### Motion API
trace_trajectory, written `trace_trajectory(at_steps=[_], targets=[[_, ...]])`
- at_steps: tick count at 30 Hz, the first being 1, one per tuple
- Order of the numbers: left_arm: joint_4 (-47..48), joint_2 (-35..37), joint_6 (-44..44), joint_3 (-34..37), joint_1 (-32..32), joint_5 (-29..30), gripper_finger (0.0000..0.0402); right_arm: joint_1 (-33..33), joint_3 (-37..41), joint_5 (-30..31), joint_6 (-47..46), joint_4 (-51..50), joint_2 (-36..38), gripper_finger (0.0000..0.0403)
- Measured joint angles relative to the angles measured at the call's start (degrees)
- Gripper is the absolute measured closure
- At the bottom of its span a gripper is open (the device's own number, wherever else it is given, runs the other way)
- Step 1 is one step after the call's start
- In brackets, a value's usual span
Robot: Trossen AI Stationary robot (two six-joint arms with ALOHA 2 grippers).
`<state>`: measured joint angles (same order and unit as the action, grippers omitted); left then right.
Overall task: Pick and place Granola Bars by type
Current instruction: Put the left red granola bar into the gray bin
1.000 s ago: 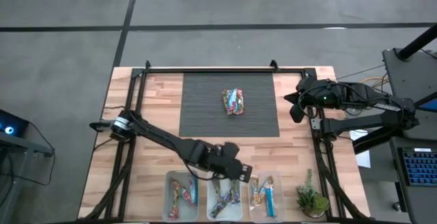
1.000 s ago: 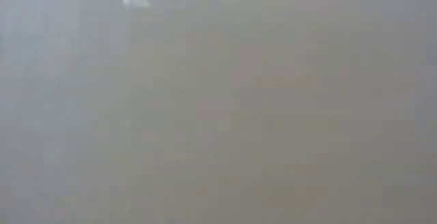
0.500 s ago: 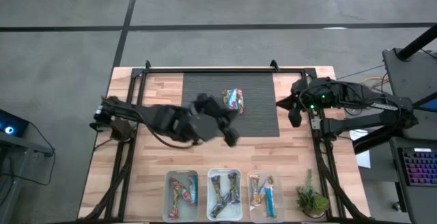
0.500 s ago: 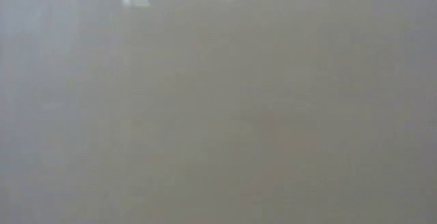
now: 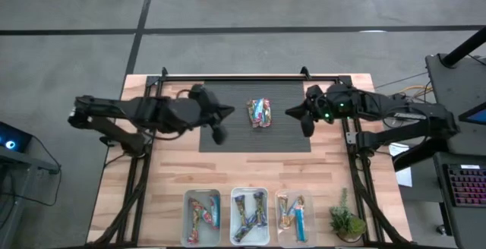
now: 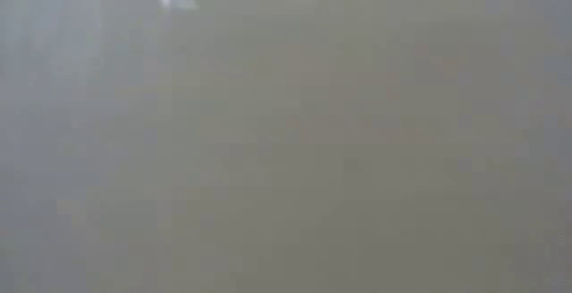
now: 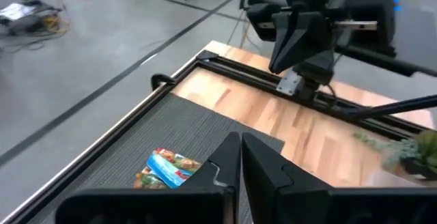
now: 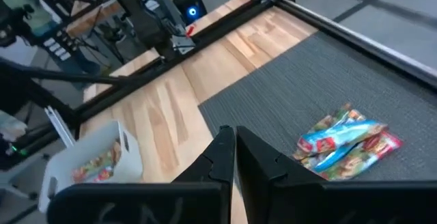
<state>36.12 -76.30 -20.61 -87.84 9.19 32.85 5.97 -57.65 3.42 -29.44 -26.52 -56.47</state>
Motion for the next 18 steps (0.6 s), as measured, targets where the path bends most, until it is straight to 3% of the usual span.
trace_trajectory(at_steps=[4,10,18], targets=[[-5.65,6.9,0.63,8.97,-1.29,-3.3,0.0401,0.09,0.0,0.59,-2.02,0.33,-2.29,0.0394],[-10.05,14.57,-0.1,17.79,-1.33,-3.6,0.0401,1.03,-1.35,1.05,-1.0,0.02,-5.04,0.0394],[-12.2,17.56,-0.35,23.13,-1.33,-3.31,0.0401,6.62,-13.24,-0.65,8.96,-10.84,-10.57,0.0368]])
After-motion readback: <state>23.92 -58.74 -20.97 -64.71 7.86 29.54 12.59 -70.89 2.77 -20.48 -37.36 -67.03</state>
